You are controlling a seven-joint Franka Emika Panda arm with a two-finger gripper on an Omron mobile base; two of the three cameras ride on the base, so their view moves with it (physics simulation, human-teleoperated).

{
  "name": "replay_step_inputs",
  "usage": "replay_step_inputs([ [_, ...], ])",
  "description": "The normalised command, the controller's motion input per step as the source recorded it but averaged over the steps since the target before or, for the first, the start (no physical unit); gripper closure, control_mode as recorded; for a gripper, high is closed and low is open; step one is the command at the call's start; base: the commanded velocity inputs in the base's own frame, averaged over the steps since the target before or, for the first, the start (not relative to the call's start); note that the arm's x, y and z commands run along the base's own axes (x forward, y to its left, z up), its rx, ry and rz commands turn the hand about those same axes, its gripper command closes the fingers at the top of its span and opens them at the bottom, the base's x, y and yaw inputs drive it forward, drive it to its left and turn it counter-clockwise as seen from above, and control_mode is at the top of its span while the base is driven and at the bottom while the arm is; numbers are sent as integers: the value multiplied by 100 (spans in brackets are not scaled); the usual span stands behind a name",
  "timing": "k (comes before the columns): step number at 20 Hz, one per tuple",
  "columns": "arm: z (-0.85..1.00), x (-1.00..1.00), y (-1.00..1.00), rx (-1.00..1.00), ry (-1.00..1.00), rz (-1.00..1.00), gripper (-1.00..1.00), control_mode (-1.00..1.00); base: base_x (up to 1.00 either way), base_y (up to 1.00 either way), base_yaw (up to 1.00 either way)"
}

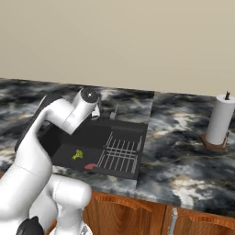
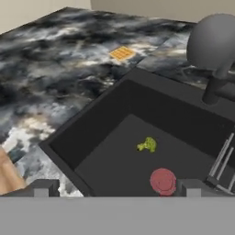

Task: Turn on the sink faucet. Then move the broccoli from the counter to the sink. Turn off the sink. Move the vegetable from the sink to the pot next to the stove. Finally move the pot to the rear left burner.

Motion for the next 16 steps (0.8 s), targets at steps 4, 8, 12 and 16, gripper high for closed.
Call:
replay_step_inputs([
  [4,-14,-39,43,-3,28,-30,-100,-100,0,0,0],
  [8,-26,-18,54,-5,26,-32,-100,-100,0,0,0],
  [12,-40,0,50,-7,21,-27,-100,-100,0,0,0],
  [16,-38,0,23,-7,9,-12,-100,-100,0,0,0],
])
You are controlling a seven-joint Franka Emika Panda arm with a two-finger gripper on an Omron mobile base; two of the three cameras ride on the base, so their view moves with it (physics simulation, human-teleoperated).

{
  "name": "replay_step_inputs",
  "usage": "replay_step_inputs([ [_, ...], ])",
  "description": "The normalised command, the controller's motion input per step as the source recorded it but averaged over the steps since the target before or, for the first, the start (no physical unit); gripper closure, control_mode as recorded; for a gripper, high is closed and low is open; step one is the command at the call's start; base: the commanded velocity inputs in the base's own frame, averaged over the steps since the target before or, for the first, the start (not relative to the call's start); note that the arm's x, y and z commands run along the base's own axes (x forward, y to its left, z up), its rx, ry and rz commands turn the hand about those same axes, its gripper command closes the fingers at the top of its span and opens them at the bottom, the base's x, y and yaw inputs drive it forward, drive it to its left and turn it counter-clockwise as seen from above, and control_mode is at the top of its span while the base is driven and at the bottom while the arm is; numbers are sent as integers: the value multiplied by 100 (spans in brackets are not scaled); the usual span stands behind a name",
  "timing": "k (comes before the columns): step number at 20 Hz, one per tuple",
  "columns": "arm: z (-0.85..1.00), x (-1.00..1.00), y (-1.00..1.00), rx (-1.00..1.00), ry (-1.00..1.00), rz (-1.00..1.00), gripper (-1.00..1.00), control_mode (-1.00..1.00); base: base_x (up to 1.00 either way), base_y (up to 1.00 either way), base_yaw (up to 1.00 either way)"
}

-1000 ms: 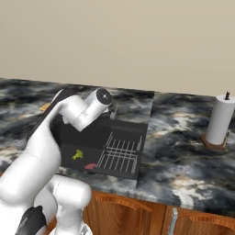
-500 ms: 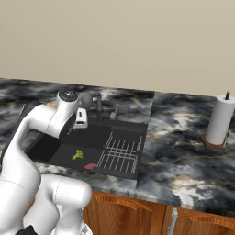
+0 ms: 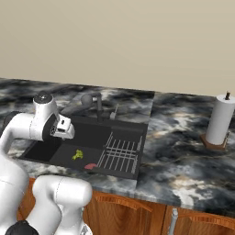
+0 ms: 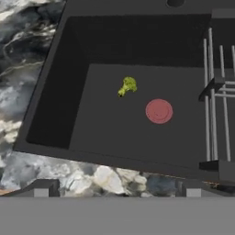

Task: Turn on the sink faucet. Then move the broccoli from the counter to the sink. Turn off the sink. Move the vegetable from the sink to the pot next to the stove. Finally move the pot to the rear left burner.

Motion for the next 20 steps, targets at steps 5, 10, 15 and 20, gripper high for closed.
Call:
replay_step_inputs([
  [5,-30,13,9,-3,2,-7,-100,-100,0,0,0],
  [10,-15,17,18,-3,5,-6,-100,-100,0,0,0],
  [15,0,0,0,0,0,0,-100,-100,0,0,0],
  [20,0,22,-17,0,1,0,-100,-100,0,0,0],
])
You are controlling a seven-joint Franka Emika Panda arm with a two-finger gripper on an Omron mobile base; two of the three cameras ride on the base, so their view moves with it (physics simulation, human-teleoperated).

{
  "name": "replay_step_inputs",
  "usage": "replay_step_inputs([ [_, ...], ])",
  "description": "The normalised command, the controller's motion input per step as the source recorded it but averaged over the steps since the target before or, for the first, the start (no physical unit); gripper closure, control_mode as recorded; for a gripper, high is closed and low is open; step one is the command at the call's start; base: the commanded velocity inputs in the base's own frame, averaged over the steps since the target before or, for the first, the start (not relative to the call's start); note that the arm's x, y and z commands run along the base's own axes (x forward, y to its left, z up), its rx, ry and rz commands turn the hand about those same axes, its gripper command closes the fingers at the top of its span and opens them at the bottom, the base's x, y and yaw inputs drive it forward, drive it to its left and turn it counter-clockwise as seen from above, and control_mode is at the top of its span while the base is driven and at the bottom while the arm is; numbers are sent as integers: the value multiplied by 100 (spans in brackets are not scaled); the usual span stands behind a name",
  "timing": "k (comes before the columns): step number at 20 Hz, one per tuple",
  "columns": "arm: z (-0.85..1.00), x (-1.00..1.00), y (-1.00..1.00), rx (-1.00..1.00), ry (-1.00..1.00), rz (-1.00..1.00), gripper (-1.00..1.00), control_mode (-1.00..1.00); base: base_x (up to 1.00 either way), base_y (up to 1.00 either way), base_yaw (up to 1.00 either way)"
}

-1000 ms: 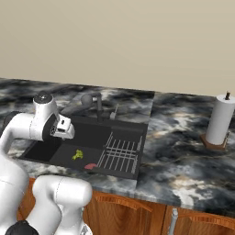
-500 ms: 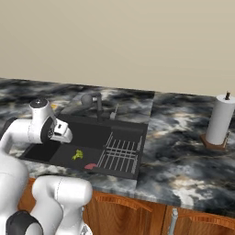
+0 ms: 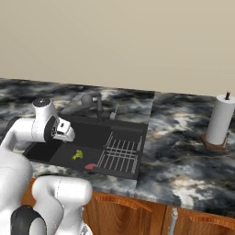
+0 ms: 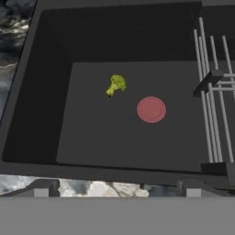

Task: Turn on the sink faucet. Then move the broccoli from the counter to the sink. Turn off the sink. Move the vegetable from the sink to the pot next to the stove. Finally move the pot to the rear left burner.

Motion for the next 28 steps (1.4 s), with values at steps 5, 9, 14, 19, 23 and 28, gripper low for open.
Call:
replay_step_inputs([
  [5,0,22,0,0,0,-1,-100,-100,0,0,0],
  [9,0,5,0,0,0,0,-100,-100,0,0,0],
  [14,0,1,0,0,0,0,-100,-100,0,0,0],
  [19,-2,0,0,0,1,0,-100,-100,0,0,0],
  [23,-19,5,1,0,1,0,-100,-100,0,0,0],
  [28,-29,3,4,-5,1,0,-100,-100,0,0,0],
])
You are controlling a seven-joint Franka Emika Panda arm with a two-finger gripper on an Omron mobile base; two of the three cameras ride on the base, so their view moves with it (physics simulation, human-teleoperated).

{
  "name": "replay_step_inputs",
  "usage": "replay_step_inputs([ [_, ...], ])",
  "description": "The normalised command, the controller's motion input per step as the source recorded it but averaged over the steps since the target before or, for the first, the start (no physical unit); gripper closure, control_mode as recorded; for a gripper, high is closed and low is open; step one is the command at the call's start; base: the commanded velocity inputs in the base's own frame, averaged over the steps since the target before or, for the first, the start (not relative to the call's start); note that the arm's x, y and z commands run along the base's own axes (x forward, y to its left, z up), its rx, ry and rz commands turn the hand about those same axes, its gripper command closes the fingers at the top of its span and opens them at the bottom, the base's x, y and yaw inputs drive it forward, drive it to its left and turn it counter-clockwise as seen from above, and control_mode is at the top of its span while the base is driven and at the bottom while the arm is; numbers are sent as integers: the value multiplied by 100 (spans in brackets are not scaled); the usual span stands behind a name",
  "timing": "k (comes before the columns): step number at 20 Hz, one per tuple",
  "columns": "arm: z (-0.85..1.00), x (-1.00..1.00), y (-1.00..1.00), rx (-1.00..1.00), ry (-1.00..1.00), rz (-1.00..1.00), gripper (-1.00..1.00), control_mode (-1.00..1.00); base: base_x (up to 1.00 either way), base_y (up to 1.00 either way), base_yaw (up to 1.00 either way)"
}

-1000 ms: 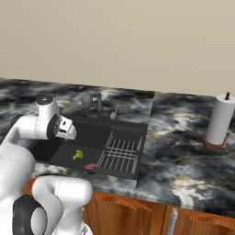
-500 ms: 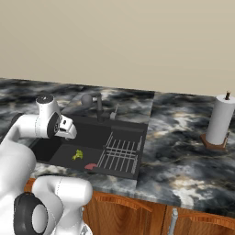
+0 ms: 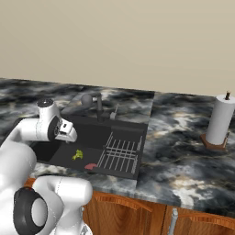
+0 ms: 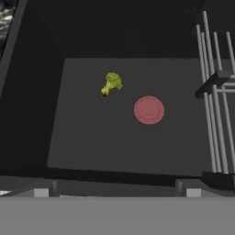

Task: Turn on the sink faucet. Then move the broccoli from the counter to the sink. Turn off the sink. Move the vegetable from the sink to the pot next to the stove. Finally move the pot to the rear left burner.

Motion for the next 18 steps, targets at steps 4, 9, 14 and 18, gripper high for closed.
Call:
replay_step_inputs([
  [4,-39,13,4,-5,0,0,-100,-100,0,0,0],
  [9,-32,22,0,-1,0,-3,-100,-100,0,0,0],
  [14,-36,30,0,0,0,-8,-100,-100,0,0,0],
  [18,-26,23,0,-1,5,-7,-100,-100,0,0,0],
])
